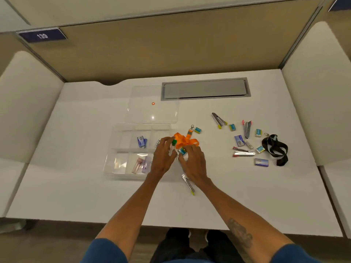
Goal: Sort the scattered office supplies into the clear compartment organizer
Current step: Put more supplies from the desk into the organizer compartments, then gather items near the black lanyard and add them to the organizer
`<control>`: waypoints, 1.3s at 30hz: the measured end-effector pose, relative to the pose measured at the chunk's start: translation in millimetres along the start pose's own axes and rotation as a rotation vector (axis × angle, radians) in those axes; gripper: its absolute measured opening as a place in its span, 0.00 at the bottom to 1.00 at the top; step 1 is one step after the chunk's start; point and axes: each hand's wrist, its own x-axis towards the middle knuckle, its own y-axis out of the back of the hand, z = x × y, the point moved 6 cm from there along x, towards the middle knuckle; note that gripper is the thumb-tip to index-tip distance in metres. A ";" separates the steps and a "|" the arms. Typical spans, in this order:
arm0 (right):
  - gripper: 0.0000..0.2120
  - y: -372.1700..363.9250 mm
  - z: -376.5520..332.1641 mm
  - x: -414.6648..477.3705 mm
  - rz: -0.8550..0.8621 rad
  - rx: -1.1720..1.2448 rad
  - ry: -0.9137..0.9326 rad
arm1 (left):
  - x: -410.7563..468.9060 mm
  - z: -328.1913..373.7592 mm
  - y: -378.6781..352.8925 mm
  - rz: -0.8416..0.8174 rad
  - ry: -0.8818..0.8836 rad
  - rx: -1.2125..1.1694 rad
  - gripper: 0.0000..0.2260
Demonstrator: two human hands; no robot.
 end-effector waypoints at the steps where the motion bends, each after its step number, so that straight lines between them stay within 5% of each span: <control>1: 0.16 -10.7 -11.0 -0.1 -0.023 -0.020 0.034 | -4.0 -11.7 11.9 0.017 0.021 0.006 0.21; 10: 0.11 -82.7 -53.0 -8.2 -0.218 -0.380 0.187 | -49.3 -96.8 75.1 0.079 0.163 0.133 0.23; 20: 0.06 -99.1 -48.0 -9.1 -0.272 -0.582 0.172 | -57.6 -122.1 72.2 -0.102 0.190 0.255 0.23; 26: 0.10 -96.9 -48.5 -9.0 -0.258 -0.510 0.194 | -62.6 -126.5 69.3 -0.122 0.221 0.304 0.25; 39: 0.12 -18.7 -0.6 -5.8 -0.013 -0.250 0.124 | -20.7 -39.6 36.0 0.133 0.050 0.199 0.13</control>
